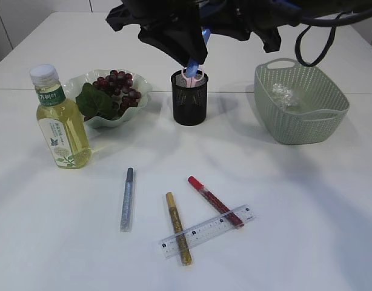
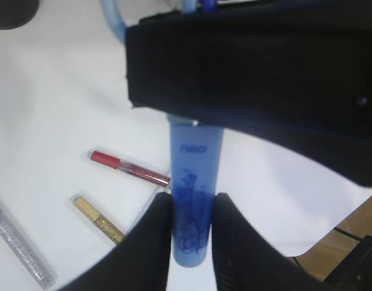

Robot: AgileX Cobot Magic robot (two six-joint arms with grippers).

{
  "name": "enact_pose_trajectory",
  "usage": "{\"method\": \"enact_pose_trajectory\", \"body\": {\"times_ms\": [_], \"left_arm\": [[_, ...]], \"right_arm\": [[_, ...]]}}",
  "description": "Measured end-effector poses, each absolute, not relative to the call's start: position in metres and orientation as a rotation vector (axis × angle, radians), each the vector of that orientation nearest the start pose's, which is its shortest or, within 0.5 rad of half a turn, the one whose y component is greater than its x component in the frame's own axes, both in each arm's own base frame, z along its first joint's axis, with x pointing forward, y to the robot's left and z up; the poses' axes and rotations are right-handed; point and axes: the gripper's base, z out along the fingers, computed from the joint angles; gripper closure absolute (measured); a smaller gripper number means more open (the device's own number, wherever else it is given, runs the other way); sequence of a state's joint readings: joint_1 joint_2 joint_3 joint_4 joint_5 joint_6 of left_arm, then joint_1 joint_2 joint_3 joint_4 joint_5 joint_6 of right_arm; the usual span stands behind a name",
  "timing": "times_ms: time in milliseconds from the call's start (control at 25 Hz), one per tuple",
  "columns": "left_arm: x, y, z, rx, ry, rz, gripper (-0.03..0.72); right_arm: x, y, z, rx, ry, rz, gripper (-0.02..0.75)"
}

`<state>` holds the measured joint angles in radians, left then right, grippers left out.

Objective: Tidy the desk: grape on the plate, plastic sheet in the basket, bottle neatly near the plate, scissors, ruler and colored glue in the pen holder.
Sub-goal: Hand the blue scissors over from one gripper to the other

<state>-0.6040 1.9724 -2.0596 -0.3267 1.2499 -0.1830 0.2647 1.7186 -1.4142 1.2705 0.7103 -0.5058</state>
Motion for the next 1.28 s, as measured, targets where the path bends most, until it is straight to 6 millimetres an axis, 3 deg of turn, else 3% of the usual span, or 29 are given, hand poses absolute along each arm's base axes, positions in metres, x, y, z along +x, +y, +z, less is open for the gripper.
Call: {"method": "enact_pose_trajectory", "body": {"times_ms": [1280], "left_arm": [[0.3392,-0.2678,0.3573,0.538,2.680,-0.692,0.492]], "right_arm": [[0.3648,0.1577,0.3314,-0.076,2.152,1.219,0.647]]}}
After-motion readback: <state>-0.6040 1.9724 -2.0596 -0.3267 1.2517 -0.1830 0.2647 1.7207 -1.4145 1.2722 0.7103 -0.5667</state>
